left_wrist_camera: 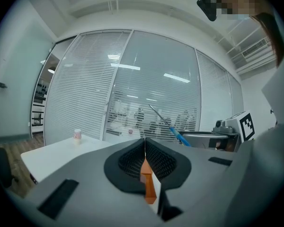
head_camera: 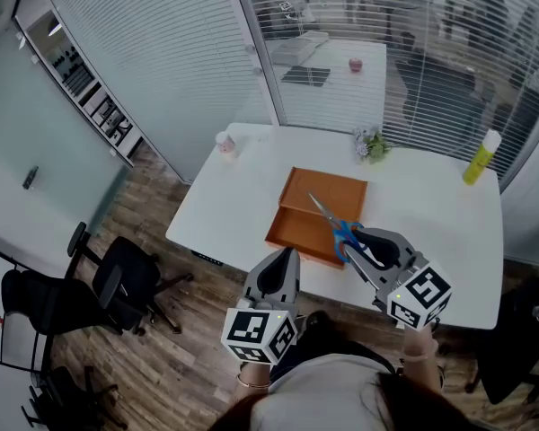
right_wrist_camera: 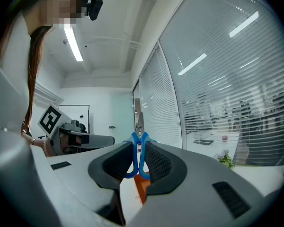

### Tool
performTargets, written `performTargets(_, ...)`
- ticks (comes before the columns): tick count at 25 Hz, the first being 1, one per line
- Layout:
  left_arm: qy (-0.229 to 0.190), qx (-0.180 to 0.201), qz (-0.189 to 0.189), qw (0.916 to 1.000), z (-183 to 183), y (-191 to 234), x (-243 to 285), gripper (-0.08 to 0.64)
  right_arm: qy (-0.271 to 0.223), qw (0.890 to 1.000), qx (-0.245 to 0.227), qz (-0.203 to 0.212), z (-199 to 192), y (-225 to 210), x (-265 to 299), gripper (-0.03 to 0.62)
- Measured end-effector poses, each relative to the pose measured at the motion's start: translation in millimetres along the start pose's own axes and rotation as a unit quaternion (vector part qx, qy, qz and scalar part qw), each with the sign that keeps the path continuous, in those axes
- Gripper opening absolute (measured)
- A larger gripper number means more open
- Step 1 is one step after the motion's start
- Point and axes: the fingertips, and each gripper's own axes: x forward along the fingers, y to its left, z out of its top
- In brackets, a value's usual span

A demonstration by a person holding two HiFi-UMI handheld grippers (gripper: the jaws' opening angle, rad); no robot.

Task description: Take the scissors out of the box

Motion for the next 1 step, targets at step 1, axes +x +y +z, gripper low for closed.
performTargets(1,0.000,-0.001,0.000,1.0000,-0.6,0.5,1.7,0.020,0.001,1.000,0.000,0.000,-0.6,-1.4,0.5,0.110)
